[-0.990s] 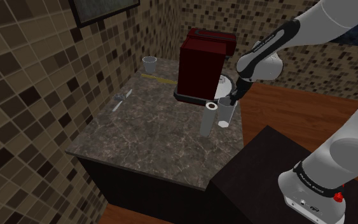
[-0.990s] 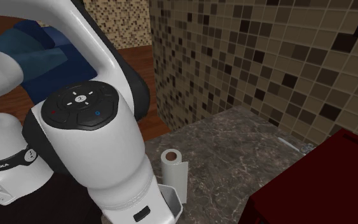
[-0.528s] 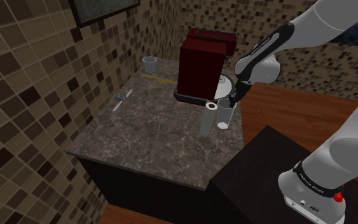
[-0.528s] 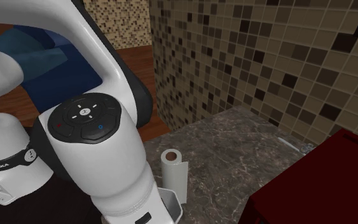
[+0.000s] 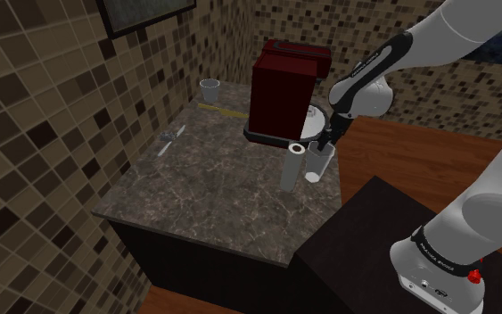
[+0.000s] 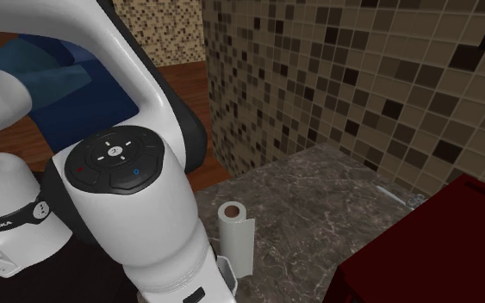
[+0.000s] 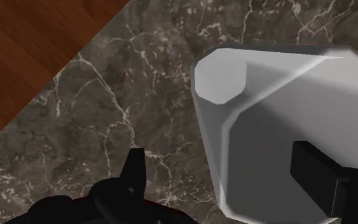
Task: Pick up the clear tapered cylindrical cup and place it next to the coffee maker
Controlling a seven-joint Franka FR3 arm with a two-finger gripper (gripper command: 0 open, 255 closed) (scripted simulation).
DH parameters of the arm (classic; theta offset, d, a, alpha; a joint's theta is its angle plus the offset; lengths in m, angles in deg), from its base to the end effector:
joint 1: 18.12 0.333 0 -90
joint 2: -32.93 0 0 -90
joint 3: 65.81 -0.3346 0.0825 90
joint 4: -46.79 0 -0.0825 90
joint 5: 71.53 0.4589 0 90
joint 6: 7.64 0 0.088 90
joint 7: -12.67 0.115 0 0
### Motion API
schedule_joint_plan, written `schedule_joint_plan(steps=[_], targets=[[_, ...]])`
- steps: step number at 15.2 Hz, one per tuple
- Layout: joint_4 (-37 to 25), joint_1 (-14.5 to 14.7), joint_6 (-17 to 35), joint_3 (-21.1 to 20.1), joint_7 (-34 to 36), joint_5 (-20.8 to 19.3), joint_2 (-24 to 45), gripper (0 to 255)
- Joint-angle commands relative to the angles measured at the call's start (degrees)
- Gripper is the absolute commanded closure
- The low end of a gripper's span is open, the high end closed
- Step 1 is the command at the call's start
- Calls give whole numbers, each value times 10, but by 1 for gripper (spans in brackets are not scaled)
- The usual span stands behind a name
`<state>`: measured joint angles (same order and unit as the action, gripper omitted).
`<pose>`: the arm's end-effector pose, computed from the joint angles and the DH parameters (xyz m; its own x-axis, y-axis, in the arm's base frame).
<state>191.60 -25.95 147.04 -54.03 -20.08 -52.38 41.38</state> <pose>0.4671 -0.1811 0.1675 0.9945 -0.0718 0.0768 -0.0645 -0.9935 -0.0934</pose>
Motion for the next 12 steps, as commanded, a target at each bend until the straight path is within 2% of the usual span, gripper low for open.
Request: schedule_joint_plan(steps=[1,5,12], targets=[[0,0,0,0,0,0,0,0],[3,2,-70,21,48,-68,-78,0],[3,1,-70,20,48,-68,-78,0]])
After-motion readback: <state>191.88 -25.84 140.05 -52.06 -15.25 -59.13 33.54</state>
